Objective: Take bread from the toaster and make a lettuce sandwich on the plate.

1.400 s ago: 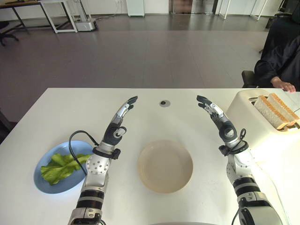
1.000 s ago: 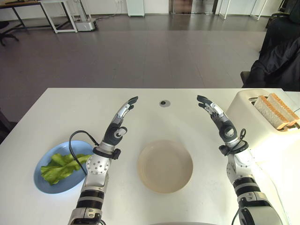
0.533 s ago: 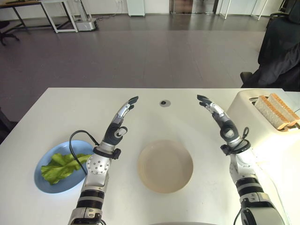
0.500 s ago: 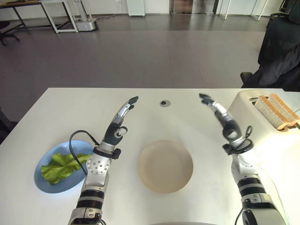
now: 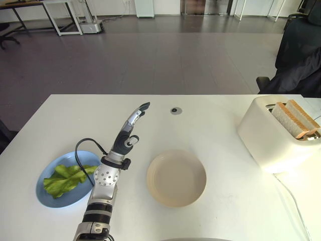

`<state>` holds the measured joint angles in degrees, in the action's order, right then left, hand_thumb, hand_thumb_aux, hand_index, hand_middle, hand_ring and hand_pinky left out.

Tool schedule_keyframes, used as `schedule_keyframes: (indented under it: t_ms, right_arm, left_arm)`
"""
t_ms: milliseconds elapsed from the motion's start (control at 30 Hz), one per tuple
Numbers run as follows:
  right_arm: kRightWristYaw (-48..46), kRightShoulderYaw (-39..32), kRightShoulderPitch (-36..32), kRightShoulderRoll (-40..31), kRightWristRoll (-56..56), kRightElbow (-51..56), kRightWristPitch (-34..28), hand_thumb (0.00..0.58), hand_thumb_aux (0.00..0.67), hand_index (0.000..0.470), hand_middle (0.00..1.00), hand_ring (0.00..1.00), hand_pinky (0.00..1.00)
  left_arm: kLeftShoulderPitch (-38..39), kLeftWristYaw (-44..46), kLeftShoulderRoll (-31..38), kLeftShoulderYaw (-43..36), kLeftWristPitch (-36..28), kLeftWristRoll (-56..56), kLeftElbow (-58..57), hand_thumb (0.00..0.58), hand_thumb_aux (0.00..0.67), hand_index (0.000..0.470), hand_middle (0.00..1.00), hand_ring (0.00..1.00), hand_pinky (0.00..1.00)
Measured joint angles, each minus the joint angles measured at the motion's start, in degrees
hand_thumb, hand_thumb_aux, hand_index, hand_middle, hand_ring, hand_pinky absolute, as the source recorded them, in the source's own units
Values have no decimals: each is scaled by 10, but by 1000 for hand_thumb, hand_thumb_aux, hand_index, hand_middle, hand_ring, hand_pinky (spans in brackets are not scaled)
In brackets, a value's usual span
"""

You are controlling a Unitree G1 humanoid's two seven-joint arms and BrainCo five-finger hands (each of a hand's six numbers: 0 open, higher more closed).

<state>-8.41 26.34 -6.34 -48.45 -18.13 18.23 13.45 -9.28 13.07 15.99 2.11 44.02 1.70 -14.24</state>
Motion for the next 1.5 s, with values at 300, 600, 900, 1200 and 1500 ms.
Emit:
schedule_keyframes:
  t_ms: [300, 600, 900, 1200, 1500]
  right_arm:
    - [10, -72, -21, -29, -8, 74, 32, 501, 423, 297, 0, 0, 0]
    - [-3, -101, -25, -30, 20, 47, 38, 580, 670, 470, 0, 0, 0]
    - [1, -83, -15, -11, 58, -7, 20, 580, 670, 470, 0, 0, 0]
    - [-13, 32, -16, 2, 193, -194, 15, 580, 670, 470, 0, 0, 0]
    - [-144, -222, -68, 87, 200, -332, 33, 580, 670, 470, 0, 0, 0]
  left_arm:
    - [0, -1, 0, -4, 0, 5, 0, 0, 0, 0, 0, 0, 0]
    - [0, -3, 2, -5, 0, 6, 3, 0, 0, 0, 0, 0, 0]
    - [0, -6, 4, -5, 0, 16, 5, 0, 0, 0, 0, 0, 0]
    - [0, -13, 8, 1, -3, 17, 16, 0, 0, 0, 0, 0, 0]
    - [19, 47, 103, 42, -74, -28, 95, 0, 0, 0, 0, 0, 0]
